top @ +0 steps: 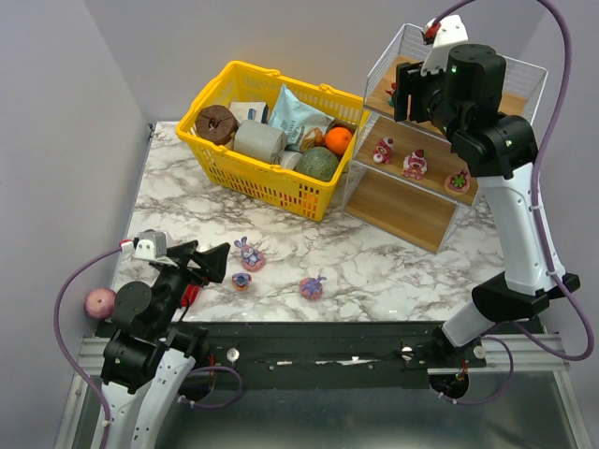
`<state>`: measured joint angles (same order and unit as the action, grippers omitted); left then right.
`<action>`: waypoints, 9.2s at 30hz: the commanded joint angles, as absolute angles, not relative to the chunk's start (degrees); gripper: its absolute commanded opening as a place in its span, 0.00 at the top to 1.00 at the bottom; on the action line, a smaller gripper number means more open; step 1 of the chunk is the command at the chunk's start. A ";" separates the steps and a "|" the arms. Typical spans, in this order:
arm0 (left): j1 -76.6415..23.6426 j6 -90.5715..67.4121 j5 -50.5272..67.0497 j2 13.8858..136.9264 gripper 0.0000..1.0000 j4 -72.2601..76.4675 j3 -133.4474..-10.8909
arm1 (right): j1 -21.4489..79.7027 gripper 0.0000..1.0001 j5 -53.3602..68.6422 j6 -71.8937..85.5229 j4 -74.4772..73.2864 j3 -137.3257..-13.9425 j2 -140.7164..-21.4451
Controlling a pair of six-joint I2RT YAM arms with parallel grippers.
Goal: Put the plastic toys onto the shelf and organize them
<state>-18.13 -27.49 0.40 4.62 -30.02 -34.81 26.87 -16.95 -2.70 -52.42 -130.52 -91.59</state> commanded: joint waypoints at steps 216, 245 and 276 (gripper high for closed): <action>-18.28 -27.60 0.00 5.45 0.01 -30.41 -34.72 | 42.73 0.97 -59.94 43.52 -1.59 -23.73 -59.50; -18.28 -27.51 -0.09 6.42 0.01 -30.15 -34.72 | 35.24 0.80 -42.37 52.12 -4.22 -24.35 -66.18; -18.28 -27.77 -0.53 5.45 0.01 -30.76 -34.89 | 35.25 0.26 -30.94 65.29 -32.52 -29.97 -47.90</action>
<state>-18.13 -27.55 0.38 6.04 -30.13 -34.81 35.44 -31.14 58.54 -25.85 -31.48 -48.97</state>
